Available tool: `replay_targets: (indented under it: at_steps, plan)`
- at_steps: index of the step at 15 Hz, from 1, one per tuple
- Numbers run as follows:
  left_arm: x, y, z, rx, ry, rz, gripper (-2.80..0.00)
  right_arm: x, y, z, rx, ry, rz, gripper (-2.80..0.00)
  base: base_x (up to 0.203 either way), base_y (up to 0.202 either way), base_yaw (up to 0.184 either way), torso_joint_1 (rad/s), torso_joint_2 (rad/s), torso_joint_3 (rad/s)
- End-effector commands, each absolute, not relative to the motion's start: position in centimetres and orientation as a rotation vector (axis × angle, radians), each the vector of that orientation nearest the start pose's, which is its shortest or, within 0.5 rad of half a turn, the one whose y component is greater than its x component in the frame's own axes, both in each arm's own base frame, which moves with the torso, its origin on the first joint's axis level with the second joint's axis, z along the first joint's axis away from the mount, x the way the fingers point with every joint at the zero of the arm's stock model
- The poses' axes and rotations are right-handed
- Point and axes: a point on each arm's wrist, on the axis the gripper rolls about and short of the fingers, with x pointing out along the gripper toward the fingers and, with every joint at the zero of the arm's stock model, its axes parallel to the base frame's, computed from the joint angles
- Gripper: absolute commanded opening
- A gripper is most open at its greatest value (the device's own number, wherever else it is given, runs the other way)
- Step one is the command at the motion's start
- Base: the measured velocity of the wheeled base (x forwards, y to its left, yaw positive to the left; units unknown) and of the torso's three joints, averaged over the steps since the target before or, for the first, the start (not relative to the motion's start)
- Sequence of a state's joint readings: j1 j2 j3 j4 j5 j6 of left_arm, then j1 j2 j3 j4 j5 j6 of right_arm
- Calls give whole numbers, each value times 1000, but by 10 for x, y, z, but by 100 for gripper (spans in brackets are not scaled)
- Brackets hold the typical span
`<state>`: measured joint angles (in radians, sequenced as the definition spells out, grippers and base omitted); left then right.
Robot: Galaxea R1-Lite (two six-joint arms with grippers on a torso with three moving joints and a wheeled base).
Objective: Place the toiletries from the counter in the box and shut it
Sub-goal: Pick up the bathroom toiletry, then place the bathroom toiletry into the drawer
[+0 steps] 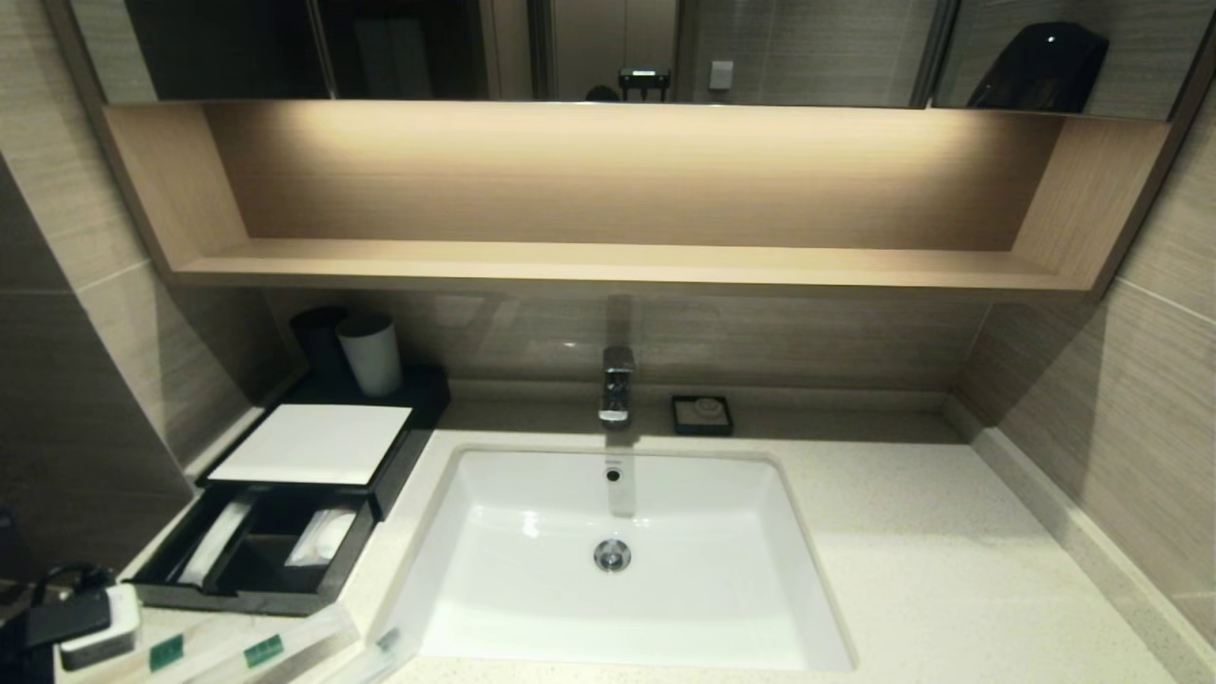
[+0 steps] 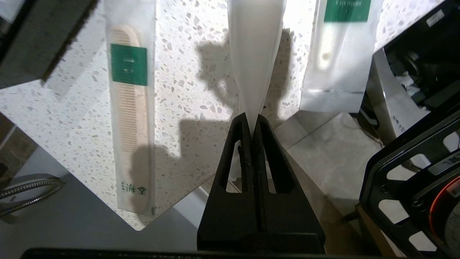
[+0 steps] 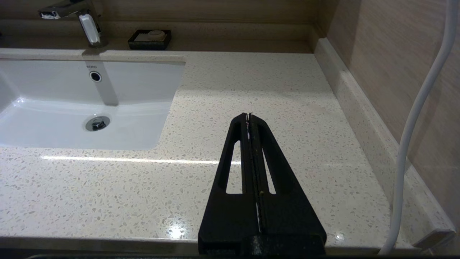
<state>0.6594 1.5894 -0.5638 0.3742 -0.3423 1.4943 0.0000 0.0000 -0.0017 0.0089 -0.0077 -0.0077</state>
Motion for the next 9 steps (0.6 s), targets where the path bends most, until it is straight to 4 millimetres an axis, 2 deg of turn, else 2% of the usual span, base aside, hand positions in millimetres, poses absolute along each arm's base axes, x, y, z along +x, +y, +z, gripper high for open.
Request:
replay_targets:
  at_steps: [1, 5, 9]
  plan:
    - [144, 101, 109, 632, 1025, -615, -280, -23, 0, 75, -8, 8, -8, -280, 0, 0, 0, 0, 0, 0]
    - [142, 98, 147, 564, 984, -648, -280, -23, 0, 75, -8, 8, -8, -280, 0, 0, 0, 0, 0, 0]
    - [151, 105, 183, 519, 964, -610, -280, -23, 0, 75, -8, 8, -8, -280, 0, 0, 0, 0, 0, 0]
